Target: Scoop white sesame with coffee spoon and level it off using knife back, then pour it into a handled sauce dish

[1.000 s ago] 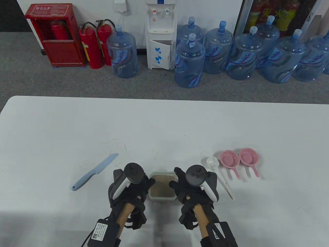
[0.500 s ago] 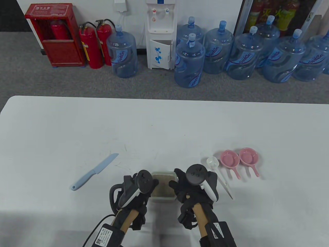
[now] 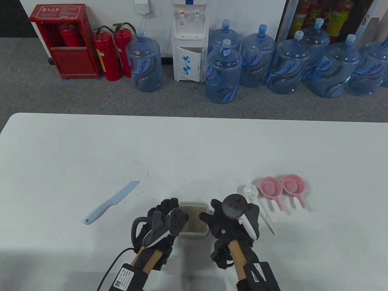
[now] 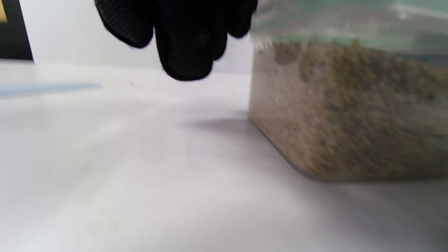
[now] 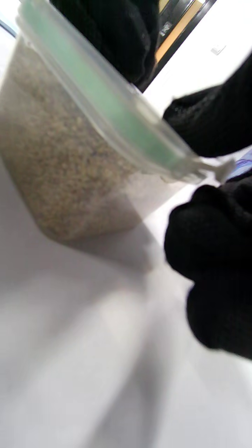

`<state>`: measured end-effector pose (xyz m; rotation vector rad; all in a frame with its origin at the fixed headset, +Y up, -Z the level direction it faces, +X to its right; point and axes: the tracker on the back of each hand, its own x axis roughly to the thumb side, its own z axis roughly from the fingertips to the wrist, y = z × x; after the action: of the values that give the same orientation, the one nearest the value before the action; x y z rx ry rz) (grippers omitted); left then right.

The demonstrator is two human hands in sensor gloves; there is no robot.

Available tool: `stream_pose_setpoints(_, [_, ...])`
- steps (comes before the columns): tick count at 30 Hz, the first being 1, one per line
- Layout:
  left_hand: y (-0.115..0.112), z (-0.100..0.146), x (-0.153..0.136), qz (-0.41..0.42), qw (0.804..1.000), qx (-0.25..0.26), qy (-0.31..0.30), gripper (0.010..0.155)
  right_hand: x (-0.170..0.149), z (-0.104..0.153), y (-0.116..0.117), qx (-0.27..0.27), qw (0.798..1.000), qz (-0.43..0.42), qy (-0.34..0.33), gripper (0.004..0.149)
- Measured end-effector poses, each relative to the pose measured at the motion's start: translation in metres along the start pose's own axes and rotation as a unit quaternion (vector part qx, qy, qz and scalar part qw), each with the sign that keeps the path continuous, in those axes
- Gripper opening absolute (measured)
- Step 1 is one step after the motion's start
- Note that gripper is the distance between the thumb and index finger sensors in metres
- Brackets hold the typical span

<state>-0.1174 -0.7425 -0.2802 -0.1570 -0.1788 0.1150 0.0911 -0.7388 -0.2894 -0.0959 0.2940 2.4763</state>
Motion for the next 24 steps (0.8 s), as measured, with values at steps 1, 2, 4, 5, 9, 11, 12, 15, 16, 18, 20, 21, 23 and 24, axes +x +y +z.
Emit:
stream_pose_setpoints(1, [-0.002, -0.002, -0.002, 0.03, 0.999, -0.016, -0.007, 0.076, 0.005, 0.003, 0.001, -0.018, 1.0, 0.017, -0.007, 0.071])
stream_pose_setpoints(2, [-0.002, -0.002, -0.004, 0.049, 0.999, -0.021, -0.009, 0.077, 0.009, 0.005, 0.001, -0.03, 0.999, 0.039, -0.01, 0.071])
stream_pose_setpoints(4, [-0.002, -0.003, -0.004, 0.058, 0.998, -0.023, -0.016, 0.077, 0.016, 0.01, 0.001, -0.058, 0.995, 0.082, -0.026, 0.071])
stream_pose_setpoints(5, [0.001, -0.003, -0.003, 0.04, 0.999, -0.016, -0.027, 0.078, 0.02, 0.013, 0.002, -0.07, 0.992, 0.104, -0.035, 0.071])
stream_pose_setpoints(9, [0.011, 0.0, 0.007, -0.042, 0.992, 0.004, -0.12, 0.092, 0.028, 0.018, 0.002, -0.094, 0.982, 0.154, -0.059, 0.071])
stream_pose_setpoints(11, [0.014, -0.001, 0.013, -0.035, 0.988, -0.023, -0.147, 0.099, 0.03, 0.019, 0.002, -0.097, 0.98, 0.161, -0.061, 0.071])
stream_pose_setpoints(12, [0.016, -0.002, 0.016, -0.033, 0.986, -0.042, -0.159, 0.103, 0.03, 0.019, 0.003, -0.098, 0.979, 0.166, -0.062, 0.071])
stream_pose_setpoints(15, [0.019, -0.008, 0.025, -0.059, 0.98, -0.073, -0.175, 0.11, 0.031, 0.02, 0.003, -0.099, 0.978, 0.17, -0.063, 0.07])
stream_pose_setpoints(16, [0.019, -0.01, 0.029, -0.078, 0.977, -0.086, -0.178, 0.111, 0.031, 0.02, 0.003, -0.099, 0.978, 0.17, -0.064, 0.07])
stream_pose_setpoints(18, [0.016, -0.016, 0.036, -0.113, 0.969, -0.115, -0.185, 0.112, 0.03, 0.019, 0.003, -0.098, 0.98, 0.164, -0.062, 0.069])
stream_pose_setpoints(20, [0.011, -0.019, 0.039, -0.122, 0.966, -0.124, -0.19, 0.113, 0.028, 0.018, 0.002, -0.096, 0.982, 0.155, -0.058, 0.069])
stream_pose_setpoints(21, [0.011, -0.02, 0.038, -0.12, 0.967, -0.11, -0.197, 0.113, 0.027, 0.018, 0.002, -0.092, 0.983, 0.149, -0.056, 0.069])
stream_pose_setpoints(23, [0.011, -0.02, 0.037, -0.11, 0.967, -0.114, -0.2, 0.112, 0.026, 0.017, 0.001, -0.09, 0.984, 0.146, -0.056, 0.068])
stream_pose_setpoints(24, [0.011, -0.02, 0.036, -0.107, 0.967, -0.115, -0.201, 0.112, 0.026, 0.017, 0.001, -0.089, 0.984, 0.147, -0.056, 0.067])
